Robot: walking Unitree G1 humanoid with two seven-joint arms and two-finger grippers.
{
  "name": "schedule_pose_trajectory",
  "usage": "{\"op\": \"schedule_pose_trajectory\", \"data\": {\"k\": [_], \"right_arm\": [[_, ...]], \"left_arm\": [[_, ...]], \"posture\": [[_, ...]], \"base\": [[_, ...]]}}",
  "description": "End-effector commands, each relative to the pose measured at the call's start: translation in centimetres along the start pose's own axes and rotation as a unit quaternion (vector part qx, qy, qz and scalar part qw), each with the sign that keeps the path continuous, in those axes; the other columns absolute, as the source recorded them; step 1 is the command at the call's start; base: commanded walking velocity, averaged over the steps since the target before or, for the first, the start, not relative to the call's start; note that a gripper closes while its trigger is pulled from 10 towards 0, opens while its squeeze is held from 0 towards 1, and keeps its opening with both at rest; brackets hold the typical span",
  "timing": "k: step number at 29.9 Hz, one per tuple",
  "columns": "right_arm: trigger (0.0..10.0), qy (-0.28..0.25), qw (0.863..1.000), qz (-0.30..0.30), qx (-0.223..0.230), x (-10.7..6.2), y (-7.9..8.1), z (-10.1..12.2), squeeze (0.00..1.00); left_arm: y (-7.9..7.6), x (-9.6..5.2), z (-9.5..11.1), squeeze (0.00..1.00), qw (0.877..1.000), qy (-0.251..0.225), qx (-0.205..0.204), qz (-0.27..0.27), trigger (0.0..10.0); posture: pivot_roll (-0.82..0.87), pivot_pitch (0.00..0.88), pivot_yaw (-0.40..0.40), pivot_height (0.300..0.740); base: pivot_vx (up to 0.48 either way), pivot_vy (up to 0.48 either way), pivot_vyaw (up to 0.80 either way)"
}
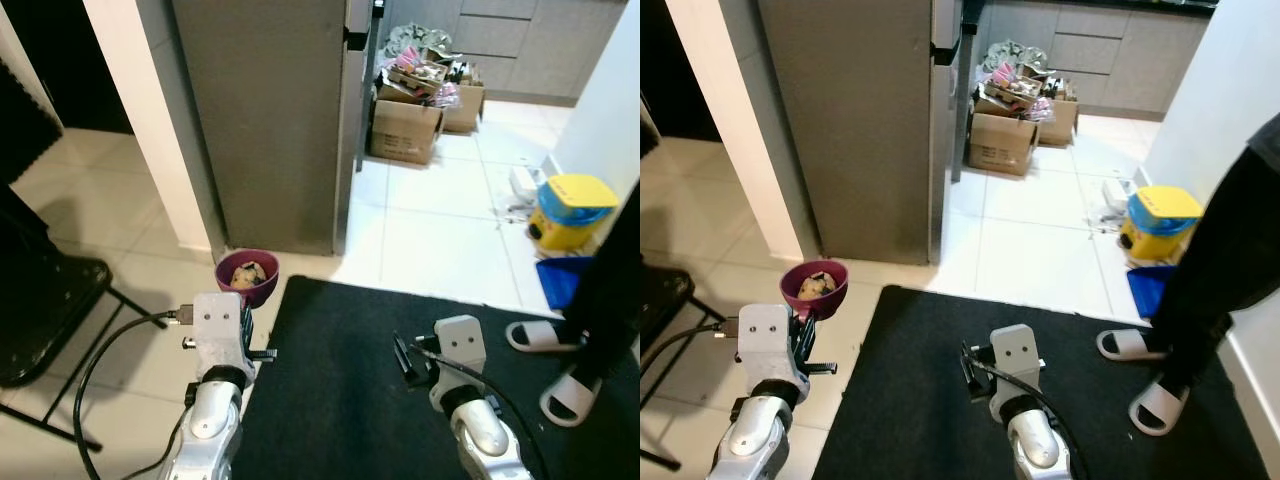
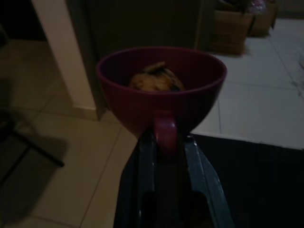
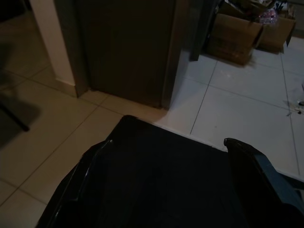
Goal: Restocking fridge
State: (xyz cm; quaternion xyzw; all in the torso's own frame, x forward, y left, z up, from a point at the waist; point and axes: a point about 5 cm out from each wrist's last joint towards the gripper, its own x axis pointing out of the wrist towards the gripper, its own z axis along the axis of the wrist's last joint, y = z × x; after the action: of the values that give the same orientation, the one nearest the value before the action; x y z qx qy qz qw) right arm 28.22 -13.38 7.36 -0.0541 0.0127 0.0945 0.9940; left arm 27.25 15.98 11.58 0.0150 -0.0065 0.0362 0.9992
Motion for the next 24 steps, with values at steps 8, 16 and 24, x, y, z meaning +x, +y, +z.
{"op": "schedule_pose_trajectory", "data": {"k": [8,16,24], "right_arm": [[10.0,0.001,1.0,-0.007,0.0,0.0,-0.2,-0.2,0.0],[10.0,0.0,1.0,-0.013,0.002,0.1,-0.5,-0.2,0.0],[10.0,0.001,1.0,-0.019,0.003,0.1,-0.6,-0.2,0.0]], "left_arm": [[-0.7,0.2,0.7,0.0,1.0,-0.018,0.005,-0.016,10.0],[-1.2,0.5,0.8,0.0,0.999,-0.021,0.01,-0.029,10.0],[-1.5,0.7,0.8,0.0,0.999,-0.02,0.009,-0.033,10.0]], "posture": [[-0.11,0.13,0.002,0.71],[-0.11,0.13,0.005,0.71],[-0.11,0.13,0.007,0.71]], "base": [[0.392,0.0,0.0],[0.375,-0.262,0.0],[0.376,-0.292,0.0]]}}
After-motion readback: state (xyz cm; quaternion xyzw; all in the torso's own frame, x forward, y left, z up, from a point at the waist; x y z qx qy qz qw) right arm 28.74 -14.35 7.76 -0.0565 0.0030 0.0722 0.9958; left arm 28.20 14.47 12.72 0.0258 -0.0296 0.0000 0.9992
